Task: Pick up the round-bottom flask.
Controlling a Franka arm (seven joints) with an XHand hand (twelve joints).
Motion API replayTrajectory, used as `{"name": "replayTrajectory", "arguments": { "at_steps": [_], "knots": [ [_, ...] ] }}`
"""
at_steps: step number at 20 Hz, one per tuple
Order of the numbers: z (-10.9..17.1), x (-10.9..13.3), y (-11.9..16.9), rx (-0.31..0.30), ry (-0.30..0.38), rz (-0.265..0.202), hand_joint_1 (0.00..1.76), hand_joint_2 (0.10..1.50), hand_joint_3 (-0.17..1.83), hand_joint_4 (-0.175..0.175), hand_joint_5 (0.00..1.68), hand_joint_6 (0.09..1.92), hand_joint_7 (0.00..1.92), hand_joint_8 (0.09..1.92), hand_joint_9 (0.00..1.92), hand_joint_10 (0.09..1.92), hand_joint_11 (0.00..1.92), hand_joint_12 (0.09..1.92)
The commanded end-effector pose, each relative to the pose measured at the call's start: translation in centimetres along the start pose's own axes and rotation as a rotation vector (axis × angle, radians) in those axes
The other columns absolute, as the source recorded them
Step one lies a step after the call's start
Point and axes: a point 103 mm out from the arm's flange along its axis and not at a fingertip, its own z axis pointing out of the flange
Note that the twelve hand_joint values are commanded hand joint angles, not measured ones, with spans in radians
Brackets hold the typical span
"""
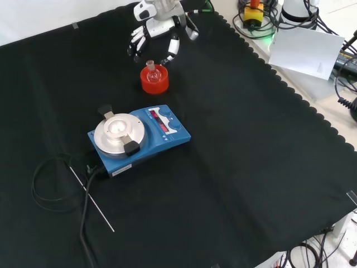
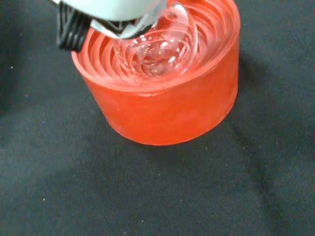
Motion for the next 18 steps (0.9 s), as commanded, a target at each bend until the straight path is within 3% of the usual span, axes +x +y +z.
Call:
{"name": "replayTrajectory", "arguments": {
  "at_steps": [1, 5, 18],
  "knots": [
    [0.5, -0.1, 0.2, -0.049, -0.001, -0.005, 0.97, 0.60, 0.73, -0.065, 0.67, 0.43, 0.22, 0.68, 0.40, 0.69, 0.17, 1.39],
    [0.6, -0.2, 0.5, -0.062, 0.003, -0.003, 0.99, 0.60, 0.74, -0.081, 0.74, 0.62, 0.25, 0.69, 0.44, 0.69, 0.20, 1.38],
    [0.7, 0.1, 1.3, -0.072, 0.010, -0.015, 0.99, 0.59, 0.76, -0.091, 0.76, 0.75, 0.27, 0.70, 0.46, 0.68, 0.22, 1.38]
  ]
}}
